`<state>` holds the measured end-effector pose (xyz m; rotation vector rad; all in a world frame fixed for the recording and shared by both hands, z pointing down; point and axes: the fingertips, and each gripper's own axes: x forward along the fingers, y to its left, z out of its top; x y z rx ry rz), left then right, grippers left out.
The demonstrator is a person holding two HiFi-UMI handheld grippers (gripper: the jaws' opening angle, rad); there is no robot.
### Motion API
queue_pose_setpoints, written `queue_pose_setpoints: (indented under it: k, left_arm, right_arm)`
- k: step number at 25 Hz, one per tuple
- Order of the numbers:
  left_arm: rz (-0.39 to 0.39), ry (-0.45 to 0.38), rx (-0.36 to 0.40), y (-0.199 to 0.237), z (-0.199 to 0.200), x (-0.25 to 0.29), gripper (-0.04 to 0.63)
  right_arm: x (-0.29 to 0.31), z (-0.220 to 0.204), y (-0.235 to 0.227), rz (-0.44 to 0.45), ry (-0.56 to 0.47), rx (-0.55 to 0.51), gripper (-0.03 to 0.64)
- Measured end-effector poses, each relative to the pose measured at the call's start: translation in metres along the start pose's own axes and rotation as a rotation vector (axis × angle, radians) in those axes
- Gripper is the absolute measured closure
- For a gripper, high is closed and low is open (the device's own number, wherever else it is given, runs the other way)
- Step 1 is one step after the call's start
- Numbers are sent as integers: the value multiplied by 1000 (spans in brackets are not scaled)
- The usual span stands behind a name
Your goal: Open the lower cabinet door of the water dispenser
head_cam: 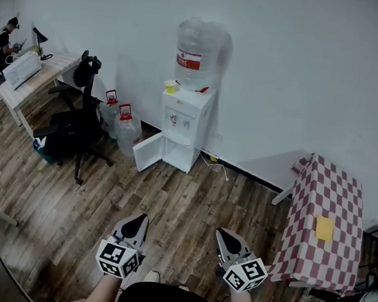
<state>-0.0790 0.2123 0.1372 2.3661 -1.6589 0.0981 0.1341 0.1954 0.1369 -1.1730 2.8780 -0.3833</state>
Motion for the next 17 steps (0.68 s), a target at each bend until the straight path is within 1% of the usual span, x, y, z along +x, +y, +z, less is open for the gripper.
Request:
queue_pose_setpoints:
  k: [7, 17]
  left_arm:
    - [0, 6, 6, -7, -2, -1, 581]
    - [-4, 4, 6, -3, -2, -4, 581]
  right_arm:
    - [-3, -6, 8, 23, 10, -5, 595]
    - [0, -8, 11, 19, 13, -12, 595]
